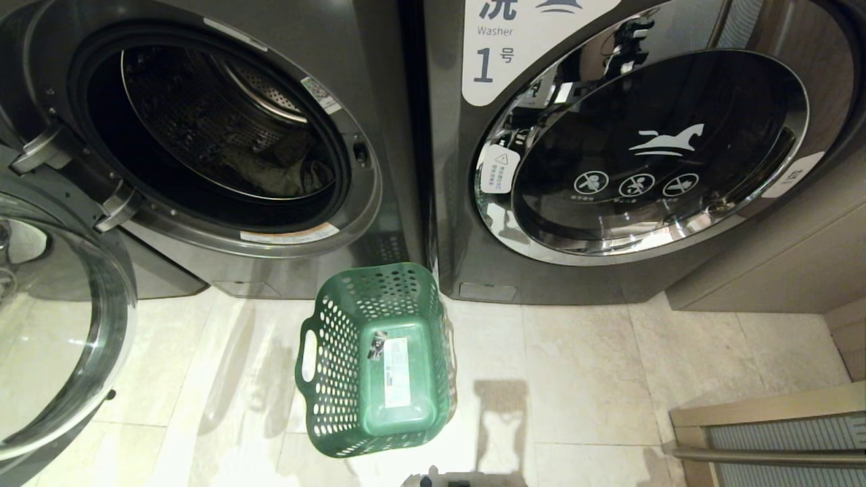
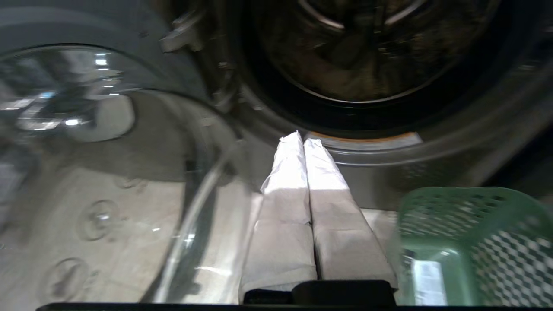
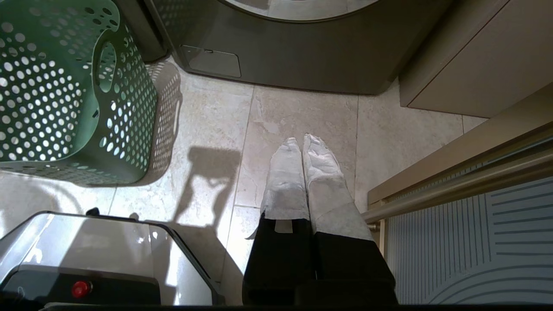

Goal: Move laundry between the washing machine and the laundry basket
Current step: Pick a cloth and place it into the basket

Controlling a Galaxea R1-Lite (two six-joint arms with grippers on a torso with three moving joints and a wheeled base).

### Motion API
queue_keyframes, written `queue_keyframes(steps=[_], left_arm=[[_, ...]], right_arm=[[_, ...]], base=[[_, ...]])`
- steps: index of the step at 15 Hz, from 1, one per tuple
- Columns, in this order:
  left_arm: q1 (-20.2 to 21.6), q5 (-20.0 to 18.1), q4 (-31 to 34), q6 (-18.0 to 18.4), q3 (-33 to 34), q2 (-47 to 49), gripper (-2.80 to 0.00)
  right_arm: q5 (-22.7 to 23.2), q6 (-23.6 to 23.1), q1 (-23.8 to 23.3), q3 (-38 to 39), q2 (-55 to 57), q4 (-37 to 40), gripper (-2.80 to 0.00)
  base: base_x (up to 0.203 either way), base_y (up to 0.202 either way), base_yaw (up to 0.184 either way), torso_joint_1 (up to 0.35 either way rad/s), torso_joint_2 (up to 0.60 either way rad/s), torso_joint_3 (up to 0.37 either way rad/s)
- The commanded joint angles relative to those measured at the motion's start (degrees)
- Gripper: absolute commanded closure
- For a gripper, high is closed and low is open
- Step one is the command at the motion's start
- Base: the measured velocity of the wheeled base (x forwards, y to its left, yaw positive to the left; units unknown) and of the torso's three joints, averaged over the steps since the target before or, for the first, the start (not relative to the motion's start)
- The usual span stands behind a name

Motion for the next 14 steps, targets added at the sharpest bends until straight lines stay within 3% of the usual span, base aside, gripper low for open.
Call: queue_keyframes(steps=[1, 4, 6, 11, 12, 14], left_arm=[[-6.5, 0.0, -0.2, -0.1, 2.4, -3.6, 0.0], [-12.9, -0.1, 1.4, -0.1, 13.4, -10.7, 0.0], [-18.2, 0.2, 6.4, -0.1, 19.6, -18.9, 0.0], [-24.6, 3.3, 35.4, -0.1, 21.3, -40.7, 0.0], [-26.6, 5.4, 42.8, 0.0, 20.8, -44.5, 0.0], [-31.7, 15.7, 48.5, 0.8, 21.1, -47.2, 0.0]], right_arm=[[0.0, 0.0, 0.0, 0.0, 0.1, 0.0, 0.0], [0.0, 0.0, 0.0, 0.0, 0.1, 0.0, 0.0], [0.0, 0.0, 0.0, 0.0, 0.1, 0.0, 0.0], [0.0, 0.0, 0.0, 0.0, 0.1, 0.0, 0.0], [0.0, 0.0, 0.0, 0.0, 0.1, 0.0, 0.0], [0.0, 0.0, 0.0, 0.0, 0.1, 0.0, 0.0]], base=[[0.0, 0.0, 0.0, 0.0, 0.0, 0.0], [0.0, 0.0, 0.0, 0.0, 0.0, 0.0], [0.0, 0.0, 0.0, 0.0, 0.0, 0.0], [0.0, 0.0, 0.0, 0.0, 0.0, 0.0], [0.0, 0.0, 0.0, 0.0, 0.0, 0.0], [0.0, 0.0, 0.0, 0.0, 0.0, 0.0]])
